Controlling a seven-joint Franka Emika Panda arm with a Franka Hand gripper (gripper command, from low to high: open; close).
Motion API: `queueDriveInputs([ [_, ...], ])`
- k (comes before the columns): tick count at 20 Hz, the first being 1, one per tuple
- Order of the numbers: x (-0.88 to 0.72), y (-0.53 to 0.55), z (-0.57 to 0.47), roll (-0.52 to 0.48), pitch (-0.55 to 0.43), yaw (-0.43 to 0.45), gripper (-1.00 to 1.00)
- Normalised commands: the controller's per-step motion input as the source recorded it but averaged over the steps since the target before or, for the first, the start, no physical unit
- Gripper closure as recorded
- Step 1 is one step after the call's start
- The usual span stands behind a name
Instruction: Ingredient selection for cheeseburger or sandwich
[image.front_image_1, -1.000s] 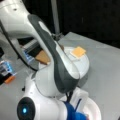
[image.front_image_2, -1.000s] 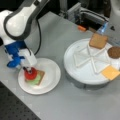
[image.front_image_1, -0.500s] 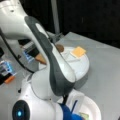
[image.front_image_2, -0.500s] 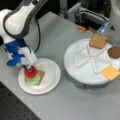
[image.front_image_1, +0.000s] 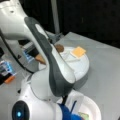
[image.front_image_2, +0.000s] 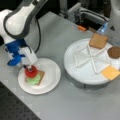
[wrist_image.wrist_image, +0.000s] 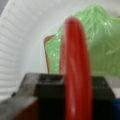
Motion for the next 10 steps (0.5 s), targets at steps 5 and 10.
queueDriveInputs([
  [5, 0.02, -0.03, -0.12, 0.083, -0.099, 0.114, 1.00],
  [10, 0.08, -0.05, -0.11, 0.071, -0.105, 0.087, 1.00],
])
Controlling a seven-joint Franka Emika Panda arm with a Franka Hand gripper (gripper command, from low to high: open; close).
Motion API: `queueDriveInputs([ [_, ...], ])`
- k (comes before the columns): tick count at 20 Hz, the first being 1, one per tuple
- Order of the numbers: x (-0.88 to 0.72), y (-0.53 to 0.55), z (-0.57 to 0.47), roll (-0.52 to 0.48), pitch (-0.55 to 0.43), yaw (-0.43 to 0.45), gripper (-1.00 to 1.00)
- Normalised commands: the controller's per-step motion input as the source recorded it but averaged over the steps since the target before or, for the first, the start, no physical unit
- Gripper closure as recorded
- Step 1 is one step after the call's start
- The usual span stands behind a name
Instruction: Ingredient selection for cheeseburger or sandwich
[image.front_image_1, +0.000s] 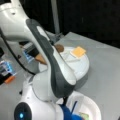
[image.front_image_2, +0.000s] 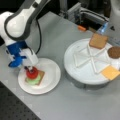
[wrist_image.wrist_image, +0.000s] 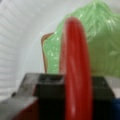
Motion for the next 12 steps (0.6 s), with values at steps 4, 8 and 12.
queueDriveInputs([
  [4, 0.10, -0.07, -0.02, 0.062, -0.101, 0.069, 1.00],
  [8, 0.10, -0.07, -0.01, 0.065, -0.098, 0.065, -1.00],
  [12, 0.10, -0.06, -0.01, 0.052, -0.084, 0.057, -1.00],
])
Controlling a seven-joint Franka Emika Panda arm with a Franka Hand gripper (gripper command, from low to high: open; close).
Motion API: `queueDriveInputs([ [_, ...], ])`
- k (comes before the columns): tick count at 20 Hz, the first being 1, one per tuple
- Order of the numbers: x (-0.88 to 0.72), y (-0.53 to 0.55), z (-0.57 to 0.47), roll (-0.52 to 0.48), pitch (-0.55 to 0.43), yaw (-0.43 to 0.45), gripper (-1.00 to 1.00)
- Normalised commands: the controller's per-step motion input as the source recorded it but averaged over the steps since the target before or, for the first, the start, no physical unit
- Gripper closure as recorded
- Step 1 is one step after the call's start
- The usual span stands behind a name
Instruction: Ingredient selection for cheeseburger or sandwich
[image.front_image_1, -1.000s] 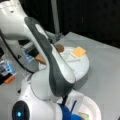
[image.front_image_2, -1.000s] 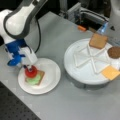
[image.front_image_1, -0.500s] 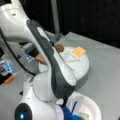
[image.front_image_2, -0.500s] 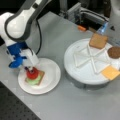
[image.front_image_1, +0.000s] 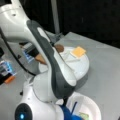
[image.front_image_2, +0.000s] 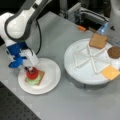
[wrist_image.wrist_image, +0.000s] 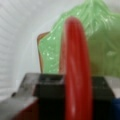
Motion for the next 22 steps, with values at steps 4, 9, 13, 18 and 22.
queueDriveInputs([
  [4, 0.09, -0.07, 0.00, 0.049, -0.079, 0.052, -1.00],
  [9, 0.09, -0.06, 0.01, 0.047, -0.076, 0.046, -1.00],
  [13, 0.09, -0.05, 0.01, 0.037, -0.063, 0.041, -1.00],
  [18, 0.02, -0.05, 0.11, -0.017, -0.002, 0.056, -1.00],
  [22, -0.18, -0.02, 0.38, -0.208, 0.169, 0.027, -1.00],
])
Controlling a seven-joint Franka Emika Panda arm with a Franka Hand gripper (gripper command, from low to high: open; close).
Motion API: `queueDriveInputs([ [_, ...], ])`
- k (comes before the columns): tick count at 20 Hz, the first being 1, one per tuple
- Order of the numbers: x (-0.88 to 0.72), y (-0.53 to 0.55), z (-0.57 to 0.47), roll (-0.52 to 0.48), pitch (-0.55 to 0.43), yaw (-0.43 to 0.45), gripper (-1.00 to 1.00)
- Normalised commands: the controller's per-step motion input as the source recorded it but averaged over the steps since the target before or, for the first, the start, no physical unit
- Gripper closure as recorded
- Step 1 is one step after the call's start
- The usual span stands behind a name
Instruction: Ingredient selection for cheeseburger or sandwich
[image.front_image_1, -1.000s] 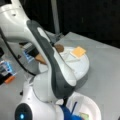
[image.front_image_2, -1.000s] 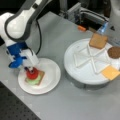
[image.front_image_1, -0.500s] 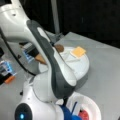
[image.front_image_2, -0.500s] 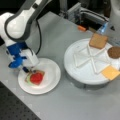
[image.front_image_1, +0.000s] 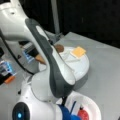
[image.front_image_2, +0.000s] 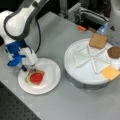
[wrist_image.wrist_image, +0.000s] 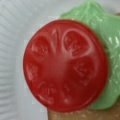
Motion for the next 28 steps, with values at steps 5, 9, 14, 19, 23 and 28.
queueDriveInputs([
  [5, -0.42, 0.23, 0.57, -0.484, 0.290, -0.026, -1.00],
  [9, -0.62, 0.65, 0.40, -0.798, 0.199, -0.174, -1.00],
  [14, -0.72, 0.91, 0.10, -0.685, 0.080, -0.216, -1.00],
  [19, -0.66, 0.60, -0.04, -0.461, -0.011, -0.154, -1.00],
  [23, -0.62, 0.34, -0.11, -0.283, -0.105, -0.118, -1.00],
  [28, -0.57, 0.21, -0.20, -0.229, -0.151, -0.138, -1.00],
])
